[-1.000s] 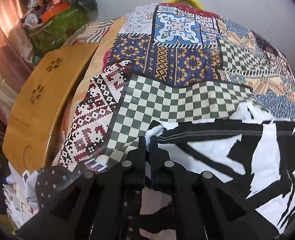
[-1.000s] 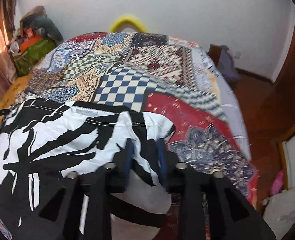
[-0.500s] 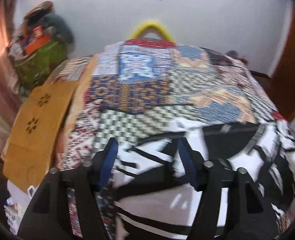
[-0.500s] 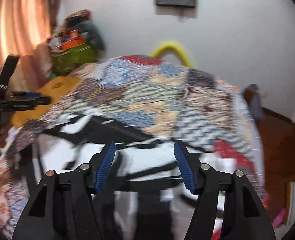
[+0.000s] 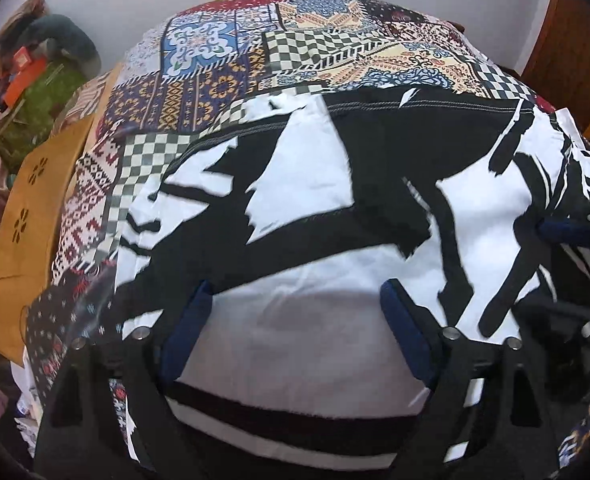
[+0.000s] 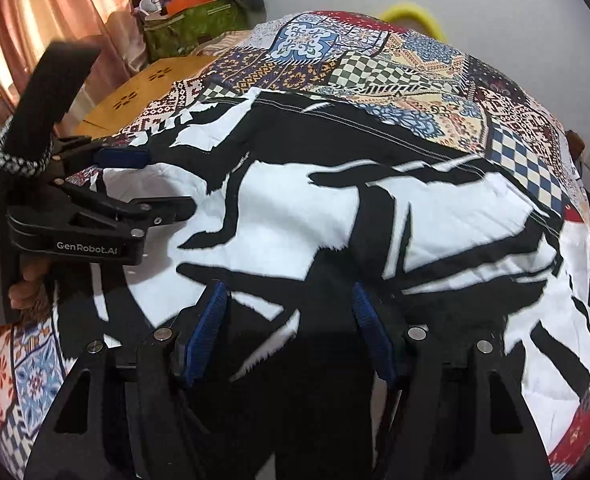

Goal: Fold small clothes

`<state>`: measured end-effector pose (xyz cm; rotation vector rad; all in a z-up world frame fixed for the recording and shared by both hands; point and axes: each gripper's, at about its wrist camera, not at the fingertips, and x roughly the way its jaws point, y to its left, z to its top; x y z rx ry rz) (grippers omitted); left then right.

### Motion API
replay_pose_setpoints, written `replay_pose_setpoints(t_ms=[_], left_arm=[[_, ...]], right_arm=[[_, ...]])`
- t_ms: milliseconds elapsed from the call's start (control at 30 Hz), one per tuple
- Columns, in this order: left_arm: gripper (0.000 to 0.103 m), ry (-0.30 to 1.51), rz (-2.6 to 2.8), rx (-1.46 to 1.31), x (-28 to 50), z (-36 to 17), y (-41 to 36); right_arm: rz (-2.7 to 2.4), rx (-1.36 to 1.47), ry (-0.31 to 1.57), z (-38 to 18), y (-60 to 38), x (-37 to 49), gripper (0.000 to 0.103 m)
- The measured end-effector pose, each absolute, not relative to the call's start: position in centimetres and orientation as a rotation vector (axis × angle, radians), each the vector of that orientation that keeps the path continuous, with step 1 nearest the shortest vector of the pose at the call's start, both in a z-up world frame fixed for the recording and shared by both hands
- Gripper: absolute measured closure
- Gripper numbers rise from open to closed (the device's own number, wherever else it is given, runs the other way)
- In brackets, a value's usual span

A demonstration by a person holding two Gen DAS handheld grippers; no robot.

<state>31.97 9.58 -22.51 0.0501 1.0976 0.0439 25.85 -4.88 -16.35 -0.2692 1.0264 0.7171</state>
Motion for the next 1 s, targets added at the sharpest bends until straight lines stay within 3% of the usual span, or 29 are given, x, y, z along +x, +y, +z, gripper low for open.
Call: replay_pose_setpoints(t_ms=[100,1000], left_arm=[[0.014,1.096,0.055,0.05,30.8,-22.5,10.3],[0.011,1.11,0.323,-0.144,19.3,-22.5,19.8]], right_arm=[[0.697,-0.261,1.029,-16.1,-6.3,25.3,0.035],[0.474,-0.162,1.047,-16.6,-17.0,19.1,0.032]])
